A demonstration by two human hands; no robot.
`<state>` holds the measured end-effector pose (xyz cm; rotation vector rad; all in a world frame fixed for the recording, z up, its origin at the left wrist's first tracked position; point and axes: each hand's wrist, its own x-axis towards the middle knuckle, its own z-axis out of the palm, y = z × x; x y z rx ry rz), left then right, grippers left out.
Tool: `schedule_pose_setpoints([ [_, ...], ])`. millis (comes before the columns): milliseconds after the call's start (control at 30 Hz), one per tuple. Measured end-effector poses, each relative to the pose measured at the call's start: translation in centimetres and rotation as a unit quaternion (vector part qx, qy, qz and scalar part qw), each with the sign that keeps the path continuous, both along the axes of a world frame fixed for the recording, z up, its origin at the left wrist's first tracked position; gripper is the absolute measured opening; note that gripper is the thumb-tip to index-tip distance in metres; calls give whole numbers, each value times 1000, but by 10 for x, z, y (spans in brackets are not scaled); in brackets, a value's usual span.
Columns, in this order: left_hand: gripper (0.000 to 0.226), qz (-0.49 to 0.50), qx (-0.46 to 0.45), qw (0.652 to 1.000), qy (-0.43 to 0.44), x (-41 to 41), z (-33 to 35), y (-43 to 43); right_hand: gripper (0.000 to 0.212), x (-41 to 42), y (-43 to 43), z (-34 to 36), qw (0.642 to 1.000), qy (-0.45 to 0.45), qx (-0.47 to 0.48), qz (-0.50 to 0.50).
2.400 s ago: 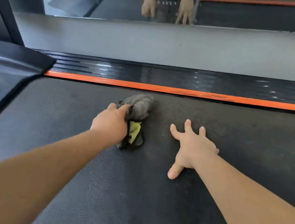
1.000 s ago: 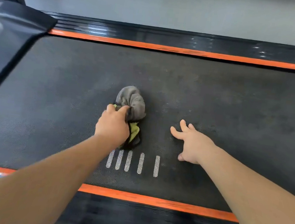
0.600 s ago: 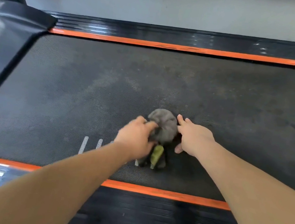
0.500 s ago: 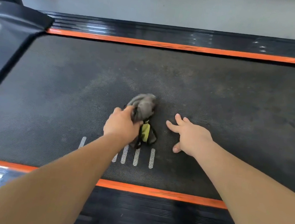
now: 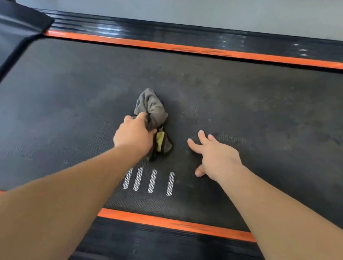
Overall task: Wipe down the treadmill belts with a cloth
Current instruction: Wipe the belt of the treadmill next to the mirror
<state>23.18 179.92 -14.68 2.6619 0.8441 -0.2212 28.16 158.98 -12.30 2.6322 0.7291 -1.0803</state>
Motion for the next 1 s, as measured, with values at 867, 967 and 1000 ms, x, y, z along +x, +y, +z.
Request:
schedule_pose_setpoints([
  [867,52,-241,10,970,42,-115,18,-3,100,-15,13,5,998,-49,-27,14],
  [967,54,3,25,1000,19,-116,11,51,99,-12,15,6,999,-37,-31,10],
  [1000,55,68,14,998,12,-121,8,48,100,-10,16,7,999,-29,-36,11],
])
